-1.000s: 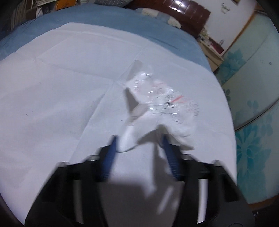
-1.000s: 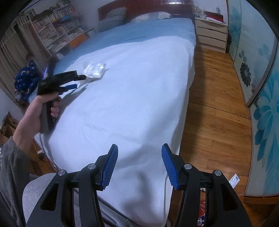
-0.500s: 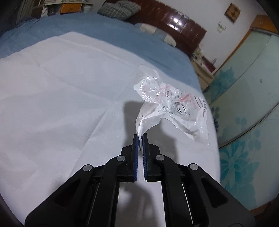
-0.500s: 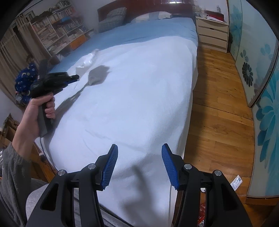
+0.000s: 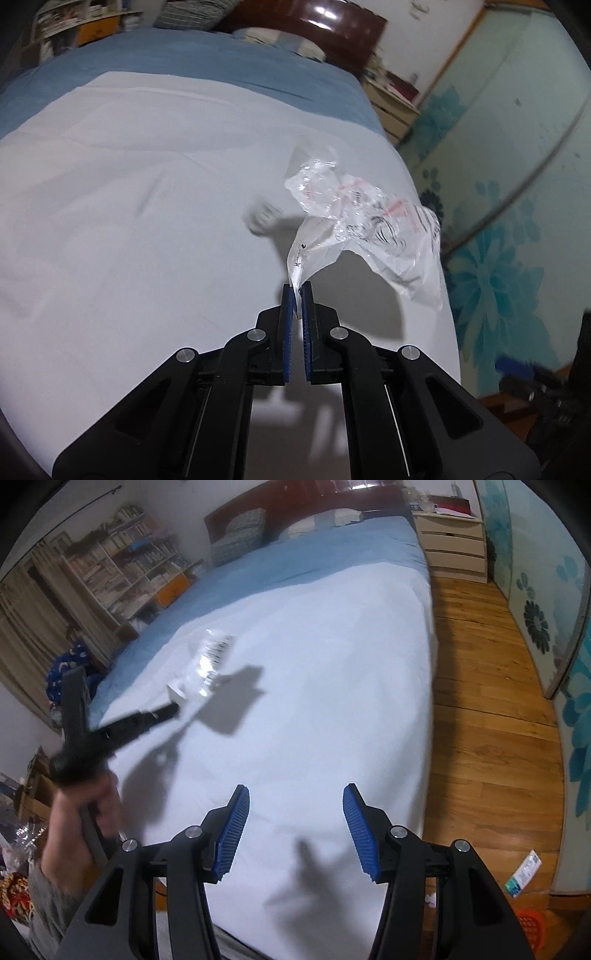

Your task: Collect trash

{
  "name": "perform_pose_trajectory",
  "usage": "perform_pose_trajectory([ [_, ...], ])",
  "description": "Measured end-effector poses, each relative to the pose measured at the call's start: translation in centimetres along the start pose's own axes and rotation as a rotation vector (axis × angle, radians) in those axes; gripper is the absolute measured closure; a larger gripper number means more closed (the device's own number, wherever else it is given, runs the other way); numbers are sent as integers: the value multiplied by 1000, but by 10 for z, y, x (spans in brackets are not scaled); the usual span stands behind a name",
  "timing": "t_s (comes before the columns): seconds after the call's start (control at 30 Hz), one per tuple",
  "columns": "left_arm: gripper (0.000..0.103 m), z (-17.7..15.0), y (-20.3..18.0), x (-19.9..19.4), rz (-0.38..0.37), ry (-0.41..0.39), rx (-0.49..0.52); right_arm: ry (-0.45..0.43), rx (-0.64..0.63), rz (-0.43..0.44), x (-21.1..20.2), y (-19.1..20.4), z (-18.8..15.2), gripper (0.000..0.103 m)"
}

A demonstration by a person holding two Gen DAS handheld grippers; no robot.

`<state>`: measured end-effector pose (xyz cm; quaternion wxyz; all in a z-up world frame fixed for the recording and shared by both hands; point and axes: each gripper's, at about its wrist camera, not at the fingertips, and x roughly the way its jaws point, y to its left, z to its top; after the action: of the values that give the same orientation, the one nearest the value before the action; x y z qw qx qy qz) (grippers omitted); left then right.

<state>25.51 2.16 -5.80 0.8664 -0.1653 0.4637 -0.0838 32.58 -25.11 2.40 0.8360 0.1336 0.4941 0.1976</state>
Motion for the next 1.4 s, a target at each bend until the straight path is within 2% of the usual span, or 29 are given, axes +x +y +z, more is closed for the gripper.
perform_pose_trajectory([
  [0.1,98,0,-15,12,-52,43,55,-16,-4,15,2,8,6,50],
  [0.17,98,-2,-21,18,-51,65,88,-23,-11,17,2,13,9,49],
  [0.2,93,0,-20,19,-47,64,89,-27,-13,17,2,14,11,50],
  [0.27,73,1,-15,17,-49,60,68,-33,-12,18,2,16,15,49],
  [0.3,50,3,-13,15,-48,47,56,-37,-9,18,1,17,17,49],
  [0.33,38,7,-8,12,-40,19,37,-38,-6,19,2,17,17,49],
  [0.4,36,15,5,7,-34,-22,-4,-32,0,22,3,17,14,49],
  [0.47,32,28,19,12,4,-43,-54,-21,4,23,7,19,8,49],
  [0.57,31,39,36,29,43,-20,-110,-4,21,26,11,15,3,49],
  [0.63,31,48,39,41,39,-11,-135,-7,29,16,10,12,5,49],
  [0.87,32,58,30,70,101,17,-146,17,32,13,18,11,5,48],
  [0.9,43,59,27,73,120,24,-131,15,29,10,19,11,6,48],
  [0.93,69,59,24,76,130,32,-117,13,24,7,20,11,7,48],
  [0.97,79,59,22,77,130,45,-107,13,21,7,20,12,9,48],
  [1.1,82,52,19,72,106,37,-104,14,16,14,23,16,10,48],
  [1.4,82,50,22,70,70,35,-121,17,24,15,24,12,15,48],
])
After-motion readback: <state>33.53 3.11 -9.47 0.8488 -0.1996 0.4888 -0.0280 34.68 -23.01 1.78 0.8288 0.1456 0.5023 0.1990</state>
